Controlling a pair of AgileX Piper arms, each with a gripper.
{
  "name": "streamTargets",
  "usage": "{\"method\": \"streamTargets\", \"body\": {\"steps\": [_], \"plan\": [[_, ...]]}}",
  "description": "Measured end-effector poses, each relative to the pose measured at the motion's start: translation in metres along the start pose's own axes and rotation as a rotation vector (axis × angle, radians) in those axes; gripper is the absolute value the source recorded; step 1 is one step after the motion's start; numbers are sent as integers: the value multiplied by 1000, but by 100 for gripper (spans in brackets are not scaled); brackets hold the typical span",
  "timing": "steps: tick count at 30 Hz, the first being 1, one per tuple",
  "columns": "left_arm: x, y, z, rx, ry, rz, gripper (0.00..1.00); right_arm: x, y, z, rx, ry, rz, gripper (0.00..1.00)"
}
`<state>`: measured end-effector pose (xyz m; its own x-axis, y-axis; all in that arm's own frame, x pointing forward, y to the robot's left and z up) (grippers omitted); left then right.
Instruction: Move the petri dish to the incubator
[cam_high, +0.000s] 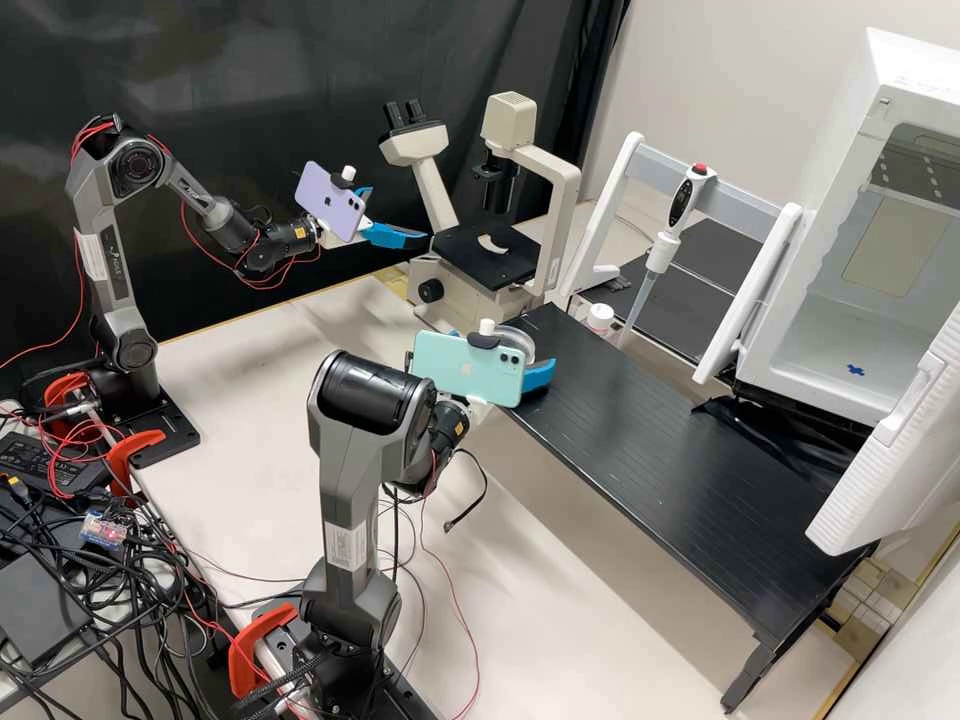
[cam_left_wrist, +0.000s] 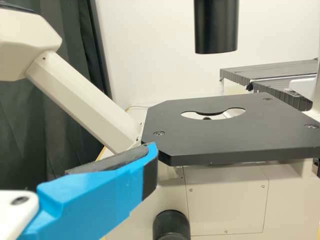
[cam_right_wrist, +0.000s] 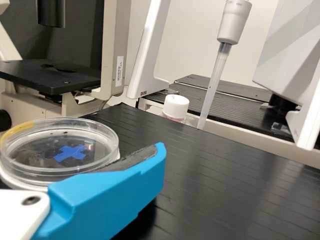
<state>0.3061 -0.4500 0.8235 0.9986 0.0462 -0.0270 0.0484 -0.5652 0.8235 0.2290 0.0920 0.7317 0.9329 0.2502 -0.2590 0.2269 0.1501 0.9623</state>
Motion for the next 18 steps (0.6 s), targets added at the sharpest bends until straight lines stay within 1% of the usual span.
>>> {"method": "streamTargets", "body": {"steps": [1,4,9,13,16,18], "plan": [[0,0,0,0,0,0,100,0,0,1,7,-1,-4,0],[0,0,0,0,0,0,100,1,0,3,13,9,-8,0],[0,0,0,0,0,0,100,3,2,3,12,23,-13,0],[0,0,0,0,0,0,100,4,2,5,12,19,-11,0],[0,0,0,0,0,0,100,4,3,6,22,16,-9,0],[0,0,0,0,0,0,100,5,4,7,35,8,-11,0]]}}
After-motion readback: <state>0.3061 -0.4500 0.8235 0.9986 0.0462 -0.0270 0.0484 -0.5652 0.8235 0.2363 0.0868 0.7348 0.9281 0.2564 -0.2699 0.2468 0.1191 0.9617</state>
